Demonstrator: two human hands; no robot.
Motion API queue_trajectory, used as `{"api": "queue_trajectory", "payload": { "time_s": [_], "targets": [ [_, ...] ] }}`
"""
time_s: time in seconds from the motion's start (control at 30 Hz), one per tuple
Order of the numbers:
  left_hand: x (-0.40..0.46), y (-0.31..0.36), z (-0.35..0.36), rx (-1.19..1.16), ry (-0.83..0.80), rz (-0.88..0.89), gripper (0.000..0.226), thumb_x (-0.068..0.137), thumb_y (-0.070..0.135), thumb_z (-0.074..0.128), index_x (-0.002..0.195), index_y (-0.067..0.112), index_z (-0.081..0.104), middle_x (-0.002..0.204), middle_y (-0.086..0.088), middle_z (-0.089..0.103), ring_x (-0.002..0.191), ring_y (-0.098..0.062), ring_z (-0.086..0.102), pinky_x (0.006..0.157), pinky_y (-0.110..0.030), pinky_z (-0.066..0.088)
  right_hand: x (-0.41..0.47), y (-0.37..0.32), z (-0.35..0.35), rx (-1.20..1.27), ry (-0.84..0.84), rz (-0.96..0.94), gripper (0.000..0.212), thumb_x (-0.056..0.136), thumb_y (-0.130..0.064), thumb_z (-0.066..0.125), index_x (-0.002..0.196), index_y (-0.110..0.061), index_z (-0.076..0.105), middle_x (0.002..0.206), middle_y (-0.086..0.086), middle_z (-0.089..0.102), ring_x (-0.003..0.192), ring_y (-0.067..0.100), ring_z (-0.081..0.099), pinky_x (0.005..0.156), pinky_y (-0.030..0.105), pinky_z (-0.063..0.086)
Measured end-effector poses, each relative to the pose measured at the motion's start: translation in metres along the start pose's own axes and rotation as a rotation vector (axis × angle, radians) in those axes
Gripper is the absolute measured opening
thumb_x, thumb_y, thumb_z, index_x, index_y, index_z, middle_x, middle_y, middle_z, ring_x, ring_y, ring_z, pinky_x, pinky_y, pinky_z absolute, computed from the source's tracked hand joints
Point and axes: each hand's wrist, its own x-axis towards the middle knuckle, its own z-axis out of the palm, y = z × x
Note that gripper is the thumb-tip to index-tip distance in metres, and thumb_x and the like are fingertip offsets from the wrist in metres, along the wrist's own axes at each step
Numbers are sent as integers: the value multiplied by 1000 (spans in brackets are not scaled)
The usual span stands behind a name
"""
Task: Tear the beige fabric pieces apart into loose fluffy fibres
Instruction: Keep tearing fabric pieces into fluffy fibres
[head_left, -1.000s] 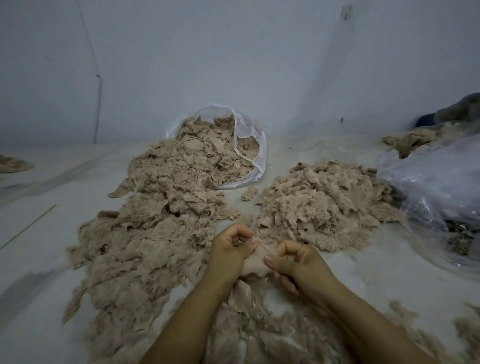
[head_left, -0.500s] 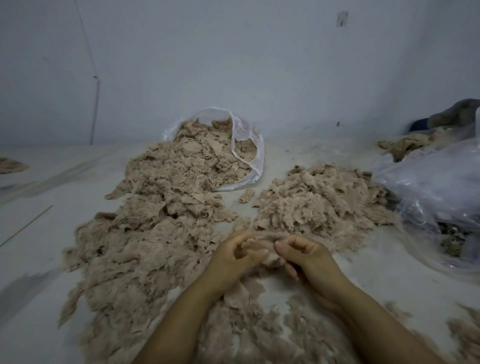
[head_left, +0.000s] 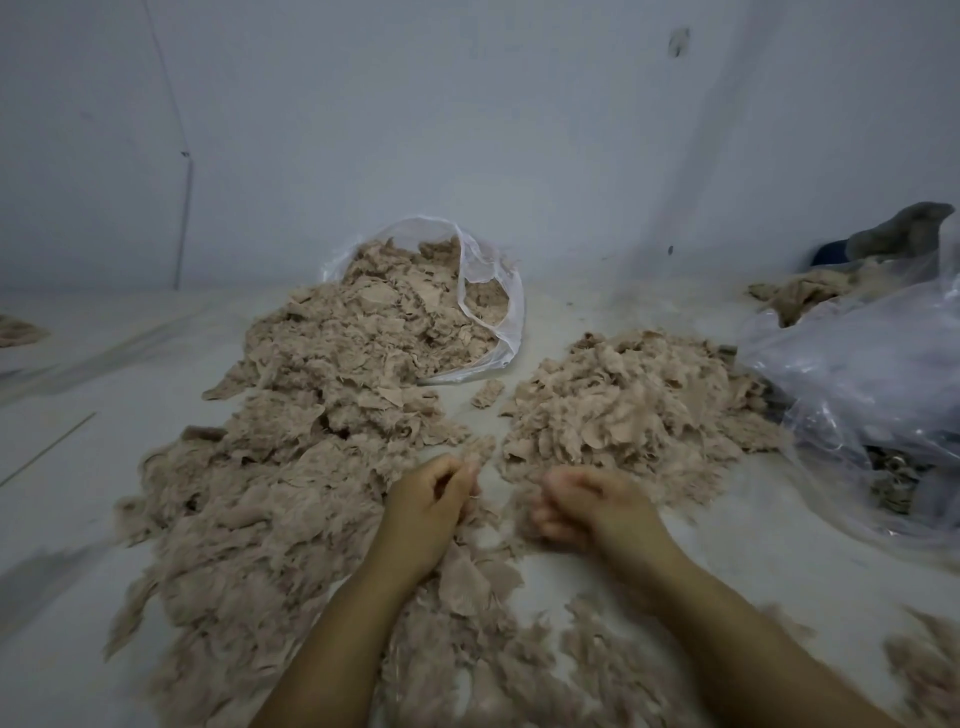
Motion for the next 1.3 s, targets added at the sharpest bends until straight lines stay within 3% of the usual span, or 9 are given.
{"api": "queue_trajectory", "payload": {
  "time_s": [0.17, 0.27, 0.47, 0.7, 0.9, 0.97, 1.1, 1.2, 1.3],
  "targets": [
    [2, -7, -20, 223, -262, 125, 18, 87, 20, 63, 95, 36, 65, 98, 16, 64, 91, 5, 58, 81, -11, 45, -7, 16, 13, -1127, -275, -280, 29, 96, -25, 53, 123, -20, 62, 120, -4, 63, 109, 12, 56, 93, 21, 41],
    [3, -18, -26, 551, -457, 82, 24, 89, 31, 60, 111, 27, 66, 107, 12, 56, 104, -6, 51, 94, -25, 39, -17, 5, 6, -1029, -379, -111, 18, 90, -31, 63, 105, -25, 72, 105, -10, 70, 92, 7, 64, 77, 13, 47],
    [4, -19, -20, 798, -237, -19, 24, 89, 36, 56, 72, 19, 59, 75, 2, 56, 80, -20, 57, 69, -28, 41, -10, -16, -8, -645, -247, 243, 14, 95, -18, 58, 95, -15, 72, 85, 6, 73, 34, 10, 50, 38, 20, 42],
    [0, -6, -22, 432, -260, 166, 5, 85, 23, 68, 87, 25, 72, 86, 13, 63, 82, -3, 58, 79, -22, 45, 5, -12, -11, -463, -23, 172, 29, 96, 7, 42, 110, -7, 63, 105, 12, 66, 34, 12, 42, 37, 20, 38],
    [-6, 2, -35, 212, -792, -108, 36, 58, 53, 82, 90, 42, 71, 104, 23, 65, 102, 7, 58, 89, -15, 46, -25, -21, -30, -654, -388, 289, 14, 85, -13, 71, 99, -12, 72, 73, 2, 72, 42, 7, 55, 44, 19, 46],
    [-7, 2, -32, 229, -763, -90, 11, 70, 34, 81, 75, 35, 72, 97, 15, 68, 95, 1, 62, 90, -25, 48, -29, -30, -35, -809, -464, 250, 11, 86, -21, 70, 95, -18, 75, 74, -4, 74, 56, 5, 64, 58, 18, 50],
    [-6, 7, -30, 145, -702, -67, 17, 86, 22, 67, 71, 28, 63, 68, 13, 60, 64, -2, 54, 66, -21, 45, -32, -38, -37, -1065, -640, 189, 21, 88, -14, 67, 94, -33, 75, 82, -16, 74, 79, -4, 67, 73, 16, 51],
    [-3, 19, -31, 30, -673, -10, 11, 87, 22, 67, 77, 21, 64, 59, 10, 52, 57, -6, 47, 58, -20, 39, -31, -34, -27, -896, -438, 47, 16, 76, -27, 80, 89, -31, 71, 84, -10, 73, 77, 4, 67, 70, 22, 53],
    [-1, 28, -24, -25, -659, 8, 16, 84, 35, 65, 79, 20, 71, 71, -2, 65, 65, -10, 55, 62, -21, 43, -28, -24, -12, -635, -236, 40, 47, 60, -42, 85, 100, -28, 64, 89, -11, 68, 72, 4, 65, 63, 21, 50]
  ]
}}
